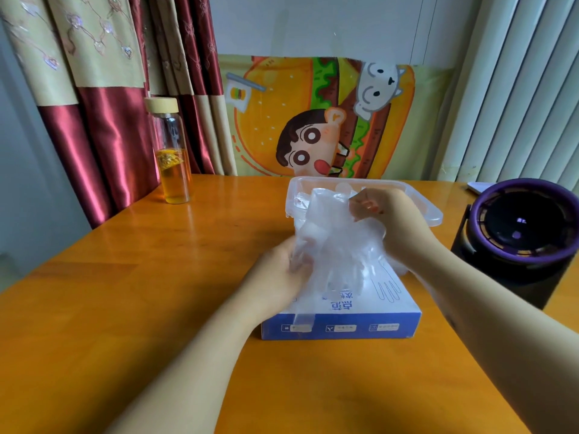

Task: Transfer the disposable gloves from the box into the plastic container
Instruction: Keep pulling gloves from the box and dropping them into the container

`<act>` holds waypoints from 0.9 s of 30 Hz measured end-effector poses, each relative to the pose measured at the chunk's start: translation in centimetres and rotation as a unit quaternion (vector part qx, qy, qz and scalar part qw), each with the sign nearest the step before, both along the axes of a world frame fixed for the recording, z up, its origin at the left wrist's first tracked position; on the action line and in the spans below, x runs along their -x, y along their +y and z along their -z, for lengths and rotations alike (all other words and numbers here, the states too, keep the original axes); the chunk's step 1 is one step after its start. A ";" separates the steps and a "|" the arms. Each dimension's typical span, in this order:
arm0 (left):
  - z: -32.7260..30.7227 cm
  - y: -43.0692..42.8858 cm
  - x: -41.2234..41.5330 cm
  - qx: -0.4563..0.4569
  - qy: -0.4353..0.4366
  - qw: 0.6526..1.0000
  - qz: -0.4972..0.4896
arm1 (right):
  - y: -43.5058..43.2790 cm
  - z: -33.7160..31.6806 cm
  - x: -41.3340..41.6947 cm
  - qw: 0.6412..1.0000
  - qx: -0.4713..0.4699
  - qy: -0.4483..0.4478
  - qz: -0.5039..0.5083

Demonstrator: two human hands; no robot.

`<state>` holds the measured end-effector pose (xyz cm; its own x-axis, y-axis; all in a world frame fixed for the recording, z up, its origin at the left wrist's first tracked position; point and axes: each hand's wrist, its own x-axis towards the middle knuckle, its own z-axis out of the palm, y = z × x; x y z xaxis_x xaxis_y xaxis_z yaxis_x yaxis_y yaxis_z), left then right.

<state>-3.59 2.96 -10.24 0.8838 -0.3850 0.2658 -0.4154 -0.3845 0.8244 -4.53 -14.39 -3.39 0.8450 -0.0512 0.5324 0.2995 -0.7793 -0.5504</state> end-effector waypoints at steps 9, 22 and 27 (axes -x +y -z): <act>-0.9 0.3 0.2 0.108 -0.009 0.990 -0.090 | 0.1 0.0 -0.1 0.999 0.042 0.017 0.017; -0.5 -1.9 1.0 -0.276 -0.205 0.938 -0.044 | -1.6 1.3 0.2 0.989 -0.128 0.066 -0.037; -0.9 -3.4 1.3 -0.492 -0.212 0.844 -0.008 | -1.9 0.4 0.5 0.974 -0.227 -0.008 -0.017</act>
<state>-4.89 -0.48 -9.31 0.7971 -0.5922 0.1179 -0.5809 -0.8053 -0.1185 -5.05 -16.33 -3.78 0.8422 -0.2567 0.4740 0.3313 -0.4472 -0.8308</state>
